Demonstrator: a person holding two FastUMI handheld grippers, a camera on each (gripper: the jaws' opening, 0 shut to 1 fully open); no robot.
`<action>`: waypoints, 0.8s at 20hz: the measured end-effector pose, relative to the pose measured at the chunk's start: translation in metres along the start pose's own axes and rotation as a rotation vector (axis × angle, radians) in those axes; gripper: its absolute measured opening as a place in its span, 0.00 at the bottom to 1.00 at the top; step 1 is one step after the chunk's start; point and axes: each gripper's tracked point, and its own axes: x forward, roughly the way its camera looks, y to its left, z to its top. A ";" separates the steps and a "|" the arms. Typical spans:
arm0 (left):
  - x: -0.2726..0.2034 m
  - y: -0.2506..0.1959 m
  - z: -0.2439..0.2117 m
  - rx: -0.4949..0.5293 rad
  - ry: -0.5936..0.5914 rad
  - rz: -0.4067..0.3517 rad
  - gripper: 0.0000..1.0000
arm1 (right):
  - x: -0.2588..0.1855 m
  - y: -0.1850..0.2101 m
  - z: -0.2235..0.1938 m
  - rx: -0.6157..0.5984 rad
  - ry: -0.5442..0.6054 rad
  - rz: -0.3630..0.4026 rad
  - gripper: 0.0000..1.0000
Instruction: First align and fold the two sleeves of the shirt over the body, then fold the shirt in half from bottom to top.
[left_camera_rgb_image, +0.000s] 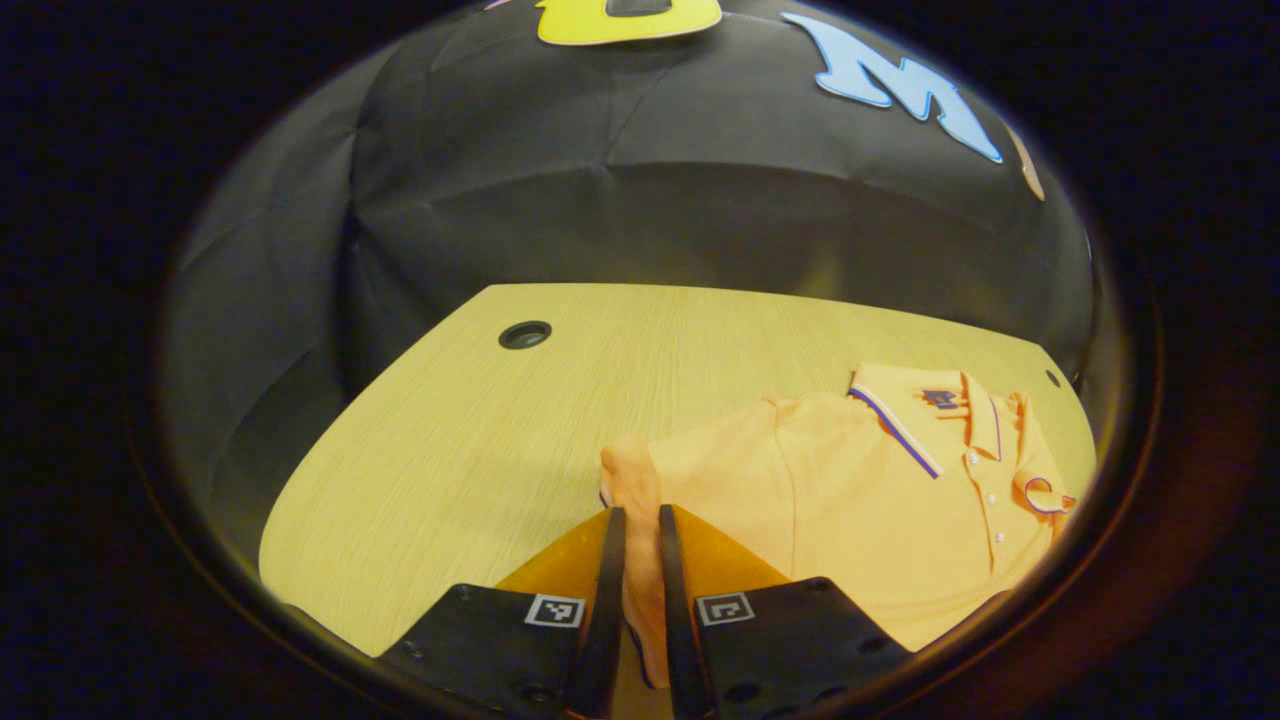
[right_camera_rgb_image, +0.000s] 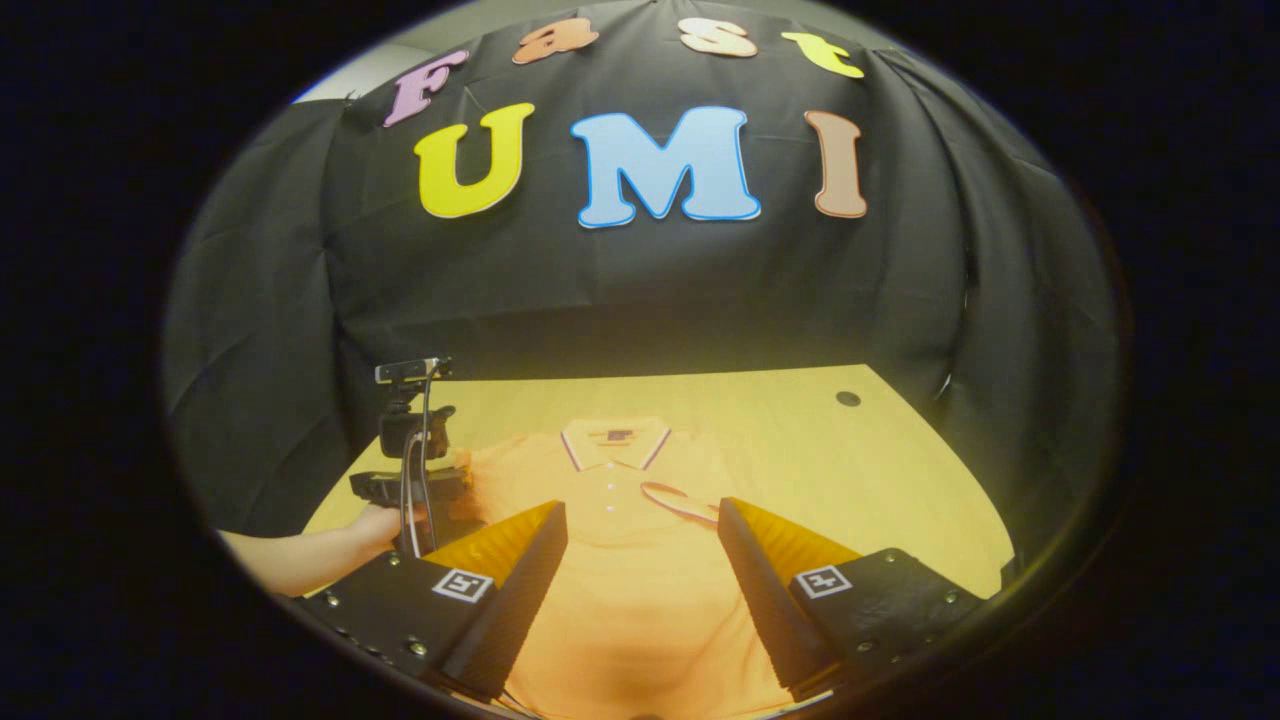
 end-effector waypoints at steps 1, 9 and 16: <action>0.000 -0.001 0.000 0.005 0.000 0.004 0.27 | 0.000 -0.003 -0.001 0.003 -0.001 0.000 0.94; -0.014 -0.019 0.036 0.096 -0.076 0.045 0.07 | -0.004 -0.031 -0.014 0.015 0.017 -0.023 0.94; -0.041 -0.069 0.061 0.141 -0.125 -0.022 0.07 | -0.003 -0.044 -0.025 0.064 0.020 -0.037 0.94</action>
